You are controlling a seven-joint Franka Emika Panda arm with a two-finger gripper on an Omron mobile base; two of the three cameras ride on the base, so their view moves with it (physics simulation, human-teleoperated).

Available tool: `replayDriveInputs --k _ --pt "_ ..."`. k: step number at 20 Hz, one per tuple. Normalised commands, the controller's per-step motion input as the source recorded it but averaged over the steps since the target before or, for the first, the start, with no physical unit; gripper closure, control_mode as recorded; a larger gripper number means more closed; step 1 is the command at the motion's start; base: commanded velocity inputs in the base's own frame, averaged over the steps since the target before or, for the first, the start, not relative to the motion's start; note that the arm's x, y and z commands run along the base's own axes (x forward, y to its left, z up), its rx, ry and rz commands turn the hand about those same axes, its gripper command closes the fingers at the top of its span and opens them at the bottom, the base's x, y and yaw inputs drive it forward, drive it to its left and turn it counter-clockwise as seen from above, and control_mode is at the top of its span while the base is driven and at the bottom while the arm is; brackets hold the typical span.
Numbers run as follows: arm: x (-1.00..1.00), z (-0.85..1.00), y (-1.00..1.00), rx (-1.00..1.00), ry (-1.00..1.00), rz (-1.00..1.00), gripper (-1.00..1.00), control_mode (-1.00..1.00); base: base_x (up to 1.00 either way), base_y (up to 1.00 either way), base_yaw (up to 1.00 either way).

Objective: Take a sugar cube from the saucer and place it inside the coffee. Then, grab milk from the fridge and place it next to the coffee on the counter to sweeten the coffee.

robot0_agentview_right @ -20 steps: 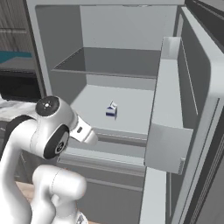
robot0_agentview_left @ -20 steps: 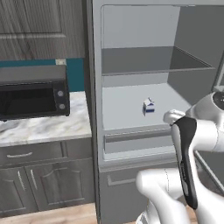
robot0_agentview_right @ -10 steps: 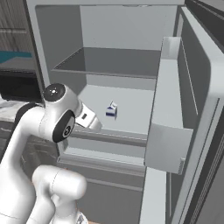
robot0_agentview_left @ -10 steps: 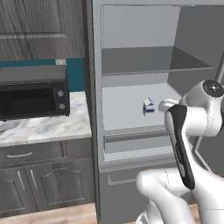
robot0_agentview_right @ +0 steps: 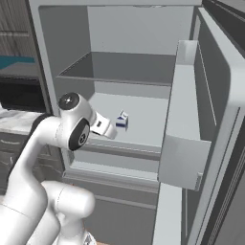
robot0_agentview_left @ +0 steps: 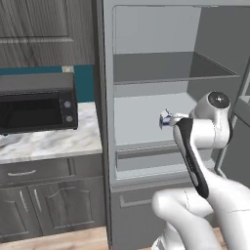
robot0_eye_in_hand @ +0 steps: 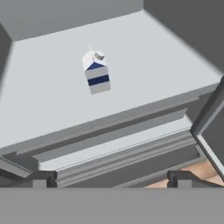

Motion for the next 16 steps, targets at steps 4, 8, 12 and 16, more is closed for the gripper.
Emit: replayDriveInputs --k 4,8,12,16 --pt "0.62 -0.16 0.00 -0.01 0.00 0.04 -1.00 -1.00 0.00 0.00 0.00" --pt "0.58 -0.18 -0.08 0.00 0.01 0.05 -1.00 -1.00 0.00 0.00 0.00" --pt "0.57 -0.26 -0.05 0.00 0.02 0.06 -1.00 -1.00 0.00 0.00 0.00" --pt "0.45 -0.18 -0.16 0.00 0.00 0.05 -1.00 -1.00 0.00 0.00 0.00"
